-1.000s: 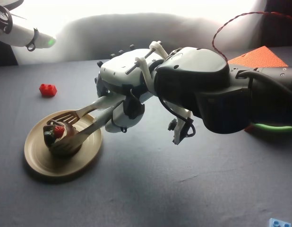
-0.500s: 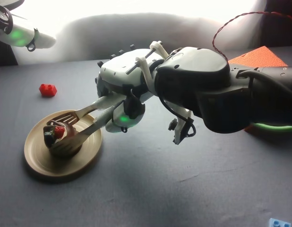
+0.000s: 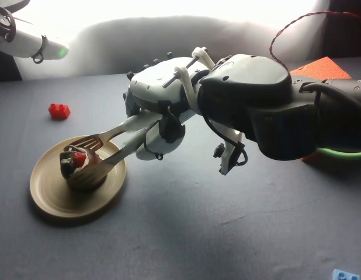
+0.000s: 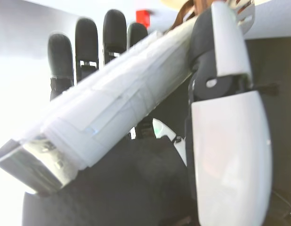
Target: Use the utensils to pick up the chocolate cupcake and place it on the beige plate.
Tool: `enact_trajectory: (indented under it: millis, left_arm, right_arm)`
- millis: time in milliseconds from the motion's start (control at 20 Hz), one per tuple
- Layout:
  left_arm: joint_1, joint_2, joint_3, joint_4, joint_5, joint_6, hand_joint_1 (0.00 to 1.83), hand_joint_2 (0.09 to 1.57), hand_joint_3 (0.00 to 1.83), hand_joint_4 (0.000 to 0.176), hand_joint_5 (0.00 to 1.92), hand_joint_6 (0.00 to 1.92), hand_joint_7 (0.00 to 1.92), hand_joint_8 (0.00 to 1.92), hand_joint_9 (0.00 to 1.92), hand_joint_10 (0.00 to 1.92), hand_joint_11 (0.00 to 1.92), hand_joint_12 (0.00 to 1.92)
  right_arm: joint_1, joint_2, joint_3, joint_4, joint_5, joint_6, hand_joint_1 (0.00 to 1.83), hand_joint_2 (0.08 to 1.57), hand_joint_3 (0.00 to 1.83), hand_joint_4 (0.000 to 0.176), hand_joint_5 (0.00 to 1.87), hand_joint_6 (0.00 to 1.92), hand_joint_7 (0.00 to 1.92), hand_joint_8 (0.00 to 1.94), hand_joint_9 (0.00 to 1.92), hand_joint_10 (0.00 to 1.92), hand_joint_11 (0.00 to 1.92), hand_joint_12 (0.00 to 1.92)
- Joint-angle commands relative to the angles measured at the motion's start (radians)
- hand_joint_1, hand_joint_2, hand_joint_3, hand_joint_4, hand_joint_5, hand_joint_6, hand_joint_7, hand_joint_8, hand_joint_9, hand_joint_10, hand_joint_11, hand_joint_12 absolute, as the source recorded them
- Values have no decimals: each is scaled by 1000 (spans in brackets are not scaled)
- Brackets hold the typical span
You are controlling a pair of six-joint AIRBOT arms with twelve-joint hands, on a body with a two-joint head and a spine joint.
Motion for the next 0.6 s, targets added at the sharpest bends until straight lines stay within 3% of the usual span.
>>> enact_trajectory:
  millis: [0, 550]
  left_arm:
    - [-14, 7, 2, 17, 0, 4, 119, 1139, 0, 0, 42, 3, 4, 1, 0, 0, 0, 0]
    - [-14, 8, 7, 18, 0, 4, 64, 1149, 3, 0, 0, 0, 0, 0, 0, 0, 0, 0]
  right_arm:
    - [11, 6, 1, -34, 2, 7, 1120, 1182, 0, 0, 838, 1185, 894, 165, 558, 750, 279, 1308]
    - [11, 6, 1, -34, 0, 12, 1109, 1188, 0, 0, 826, 1207, 887, 116, 554, 752, 287, 1319]
